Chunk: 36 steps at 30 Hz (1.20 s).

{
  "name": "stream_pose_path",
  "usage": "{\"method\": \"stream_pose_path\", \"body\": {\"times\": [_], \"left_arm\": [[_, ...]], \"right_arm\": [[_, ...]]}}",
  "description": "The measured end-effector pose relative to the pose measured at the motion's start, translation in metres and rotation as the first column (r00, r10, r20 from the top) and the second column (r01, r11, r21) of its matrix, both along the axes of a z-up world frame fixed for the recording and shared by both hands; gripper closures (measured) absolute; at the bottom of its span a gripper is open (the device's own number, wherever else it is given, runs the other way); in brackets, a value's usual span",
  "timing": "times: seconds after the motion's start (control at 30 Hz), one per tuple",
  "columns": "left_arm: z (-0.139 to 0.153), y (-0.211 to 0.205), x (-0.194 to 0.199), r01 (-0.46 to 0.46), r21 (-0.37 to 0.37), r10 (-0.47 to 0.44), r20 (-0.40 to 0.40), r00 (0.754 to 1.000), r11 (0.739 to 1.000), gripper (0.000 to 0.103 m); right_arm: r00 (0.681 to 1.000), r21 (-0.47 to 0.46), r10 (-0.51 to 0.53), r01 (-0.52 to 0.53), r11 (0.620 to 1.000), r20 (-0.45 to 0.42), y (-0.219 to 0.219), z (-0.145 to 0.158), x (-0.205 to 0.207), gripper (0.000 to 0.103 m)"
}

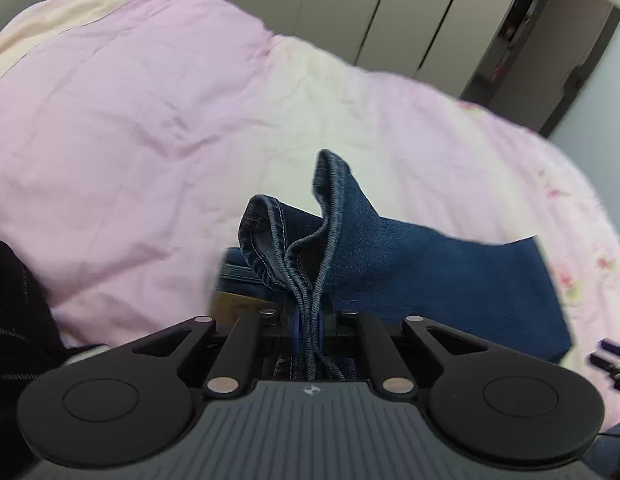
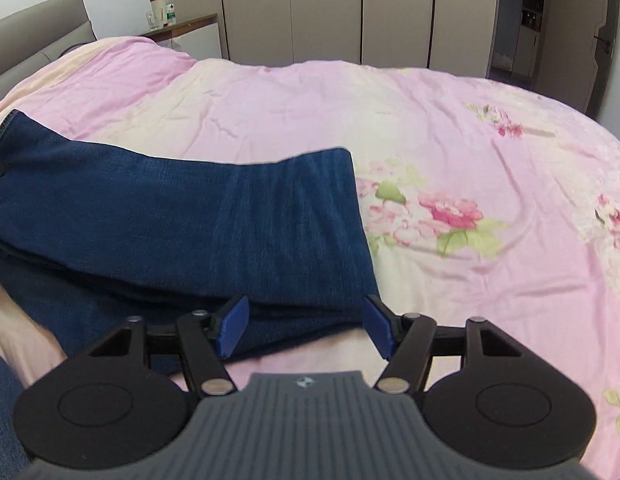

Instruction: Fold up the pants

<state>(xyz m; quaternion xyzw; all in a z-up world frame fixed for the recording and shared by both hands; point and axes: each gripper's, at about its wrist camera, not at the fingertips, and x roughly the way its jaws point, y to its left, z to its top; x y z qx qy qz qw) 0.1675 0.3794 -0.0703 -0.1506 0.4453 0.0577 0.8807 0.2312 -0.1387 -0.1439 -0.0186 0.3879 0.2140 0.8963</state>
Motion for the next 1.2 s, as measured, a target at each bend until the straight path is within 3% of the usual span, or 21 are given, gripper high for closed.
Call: {"method": "stream_pose_path", "body": {"times": [0.07, 0.17, 0.2, 0.43, 0.57, 0.67, 0.77, 0.87, 1.0, 1.2], "left_arm": [[-0.025, 0.012, 0.014, -0.036, 0.000, 0.036, -0.049, 0.998, 0.999, 0.094], [-0.063, 0.024, 0.024, -0.116, -0.051, 0.110, -0.113, 0.987, 0.992, 0.094], [-0.070, 0.024, 0.024, -0.121, -0.049, 0.115, -0.114, 0.987, 0.991, 0.094], [-0.084, 0.028, 0.019, -0.113, -0.073, 0.104, -0.112, 0.988, 0.991, 0.092], [-0.092, 0.028, 0.025, -0.099, -0.059, 0.090, -0.133, 0.987, 0.993, 0.091], [-0.096, 0.027, 0.027, -0.086, -0.048, 0.079, -0.139, 0.987, 0.995, 0.088], [-0.099, 0.034, 0.027, -0.100, -0.080, 0.088, -0.142, 0.986, 0.992, 0.085], [-0.099, 0.037, 0.025, -0.110, -0.099, 0.095, -0.139, 0.986, 0.989, 0.085], [-0.093, 0.028, 0.024, -0.105, -0.041, 0.098, -0.144, 0.985, 0.994, 0.084], [-0.086, 0.017, 0.022, -0.099, 0.057, 0.107, -0.162, 0.981, 0.993, 0.075]], "right_arm": [[1.000, -0.005, 0.007, -0.007, 1.000, 0.014, 0.006, 0.002, 0.007, 0.047], [0.999, -0.059, 0.024, -0.021, 0.998, 0.041, 0.020, 0.003, 0.027, 0.071], [0.999, -0.070, 0.025, -0.022, 0.997, 0.046, 0.023, 0.002, 0.034, 0.071], [1.000, -0.060, 0.022, -0.022, 0.998, -0.010, 0.042, -0.017, 0.127, 0.096], [0.997, 0.029, -0.023, 0.025, 0.999, -0.077, 0.049, -0.042, 0.183, 0.099], [0.993, -0.017, -0.032, 0.030, 0.999, -0.117, 0.062, -0.066, 0.214, 0.103], [0.985, -0.004, -0.040, 0.040, 0.999, -0.168, 0.064, -0.084, 0.233, 0.103], [0.984, 0.004, -0.042, 0.043, 0.999, -0.174, 0.062, -0.082, 0.232, 0.103], [0.983, -0.034, -0.020, 0.013, 0.999, -0.183, 0.054, -0.069, 0.210, 0.103], [0.980, -0.045, 0.040, -0.050, 0.998, -0.195, 0.007, -0.061, 0.125, 0.103]]}}
